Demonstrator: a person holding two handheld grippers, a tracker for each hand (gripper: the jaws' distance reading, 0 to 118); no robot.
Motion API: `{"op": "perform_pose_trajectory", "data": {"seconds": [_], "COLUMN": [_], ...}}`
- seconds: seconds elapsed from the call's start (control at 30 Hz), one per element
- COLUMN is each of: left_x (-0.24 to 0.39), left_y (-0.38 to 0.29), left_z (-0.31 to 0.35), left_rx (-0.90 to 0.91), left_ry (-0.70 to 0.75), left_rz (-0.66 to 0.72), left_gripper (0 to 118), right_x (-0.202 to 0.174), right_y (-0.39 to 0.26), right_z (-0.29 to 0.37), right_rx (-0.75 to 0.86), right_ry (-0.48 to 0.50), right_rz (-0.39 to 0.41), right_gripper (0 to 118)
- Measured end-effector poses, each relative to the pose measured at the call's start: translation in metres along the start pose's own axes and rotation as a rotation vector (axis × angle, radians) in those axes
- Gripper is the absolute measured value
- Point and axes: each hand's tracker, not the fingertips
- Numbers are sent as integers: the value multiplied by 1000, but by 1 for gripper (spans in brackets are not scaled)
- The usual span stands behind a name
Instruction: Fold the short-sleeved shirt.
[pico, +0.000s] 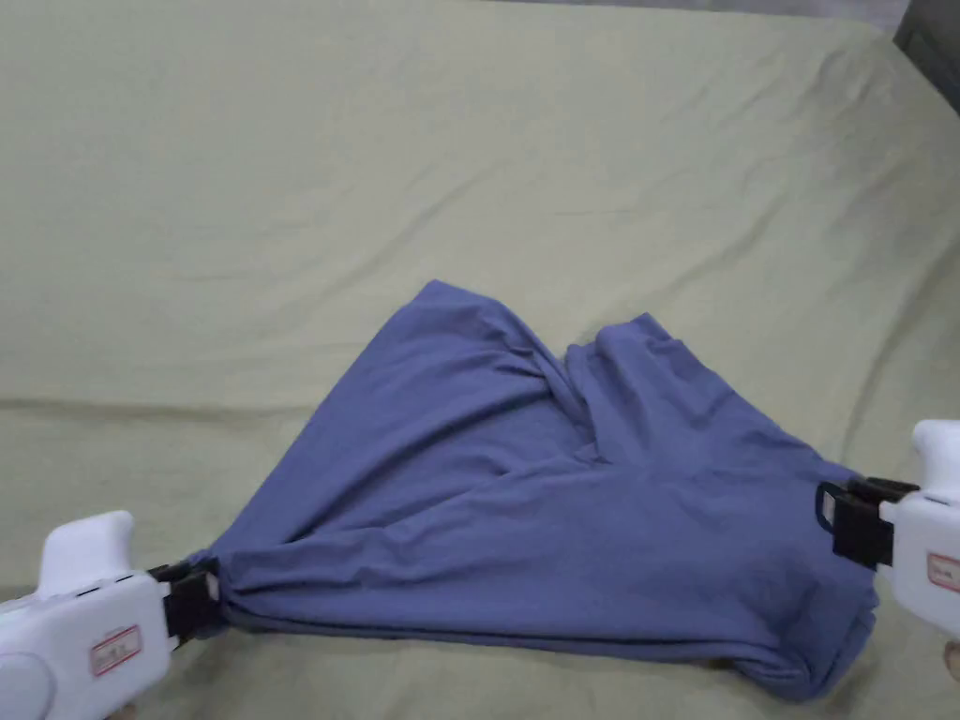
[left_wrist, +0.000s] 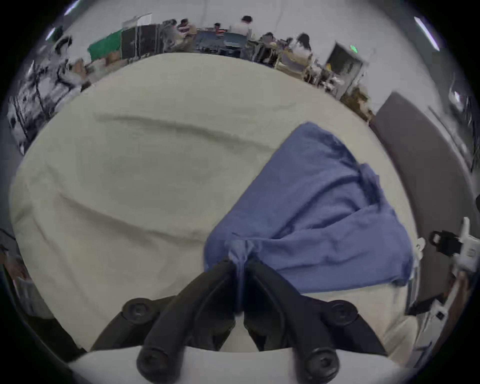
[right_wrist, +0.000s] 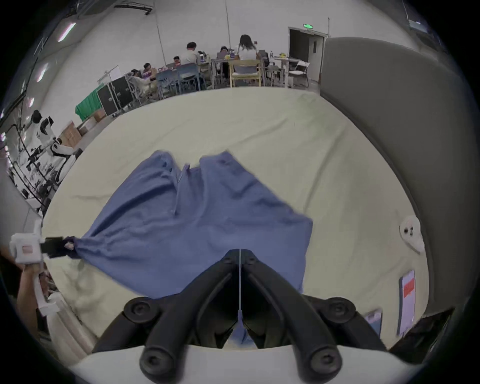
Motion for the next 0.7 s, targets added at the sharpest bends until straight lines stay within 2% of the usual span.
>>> {"op": "perform_pose_trajectory", "data": {"seconds": [0.03,0.1,0.13,0.17,0.2,0.27,0.33,0.37,0.4,0.47,0.5,0.53,0.57,0.6,0.63,0.7], "left_x": [1,3,6,8,12,16,18,18,19,18,17,16,15,16,15,13], "left_y": [2,5,7,8,8,9,10,10,10,11,11,11,11,11,11,11], "left_z": [6,15,19,23,27,32,32,31,30,25,24,23,23,24,23,21], "left_rx": [3,8,8,13,15,21,27,24,24,16,12,8,8,8,5,3], "left_ry": [21,18,7,-1,-9,-11,-10,-16,-13,-2,3,4,5,6,6,3], "left_rz": [-28,-63,-80,-88,-94,-102,-103,-95,-93,-89,-87,-84,-82,-82,-78,-65], "left_gripper": [0,0,0,0,0,0,0,0,0,0,0,0,0,0,0,0], "right_x": [8,24,31,37,39,40,32,30,28,27,25,22,28,26,24,12], "right_y": [14,42,56,62,70,79,80,76,72,58,55,54,53,52,49,41], "right_z": [-12,-46,-73,-87,-107,-147,-163,-171,-175,-184,-183,-174,-178,-177,-174,-150], "right_rx": [19,3,-69,2,-57,-197,-325,-360,-382,-387,-394,-360,-344,-362,-373,-300], "right_ry": [-2,-4,-16,-14,16,-40,-108,-130,-143,-129,-125,-65,-67,-69,-56,-65], "right_rz": [-2,4,20,37,31,90,142,142,136,138,140,99,90,117,155,201], "right_gripper": [9,113,116,112,114,118,117,112,101,63,50,36,24,18,18,11]}}
